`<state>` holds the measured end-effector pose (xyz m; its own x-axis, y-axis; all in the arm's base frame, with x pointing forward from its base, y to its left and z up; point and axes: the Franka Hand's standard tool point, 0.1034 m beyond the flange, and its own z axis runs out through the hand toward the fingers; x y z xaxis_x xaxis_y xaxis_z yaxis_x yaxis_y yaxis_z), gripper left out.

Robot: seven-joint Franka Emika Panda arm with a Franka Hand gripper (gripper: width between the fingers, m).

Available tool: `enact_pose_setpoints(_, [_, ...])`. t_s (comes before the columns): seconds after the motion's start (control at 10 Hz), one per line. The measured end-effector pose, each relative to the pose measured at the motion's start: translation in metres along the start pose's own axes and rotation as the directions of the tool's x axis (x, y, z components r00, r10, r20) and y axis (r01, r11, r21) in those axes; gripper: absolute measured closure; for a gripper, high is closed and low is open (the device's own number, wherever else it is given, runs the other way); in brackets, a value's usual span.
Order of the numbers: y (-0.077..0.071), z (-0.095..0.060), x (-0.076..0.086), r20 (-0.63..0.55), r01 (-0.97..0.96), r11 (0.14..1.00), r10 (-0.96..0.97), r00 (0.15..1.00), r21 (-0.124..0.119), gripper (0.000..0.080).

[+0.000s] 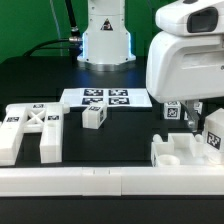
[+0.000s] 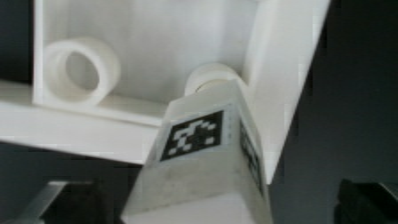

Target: Assemble chair

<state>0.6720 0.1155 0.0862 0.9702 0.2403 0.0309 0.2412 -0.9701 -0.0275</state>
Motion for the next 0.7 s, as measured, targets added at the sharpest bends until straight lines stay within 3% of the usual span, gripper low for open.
enact_pose_setpoints(0.1, [0.0004,0.0,-0.0001,0.0,-0.001,1.0,0.001,1.0,0.0,0.0151])
enact_pose_setpoints(0.2, [0.0006,0.0003,-0.0002,0.001,-0.002,1.0,0.002,1.0,0.0,0.0243])
enact_pose_setpoints(0.3, [0.0007,0.0004,-0.0002,0.001,-0.002,1.0,0.002,1.0,0.0,0.0243])
enact_pose_setpoints(0.4, [0.0008,0.0004,-0.0002,0.001,-0.003,1.0,0.003,1.0,0.0,0.0447])
enact_pose_setpoints(0.5, [0.0008,0.0003,-0.0002,0.001,-0.003,1.0,0.003,1.0,0.0,0.0511])
enact_pose_setpoints(0.7, [0.0008,0.0004,-0.0002,0.001,-0.016,1.0,0.016,1.0,0.0,0.0511])
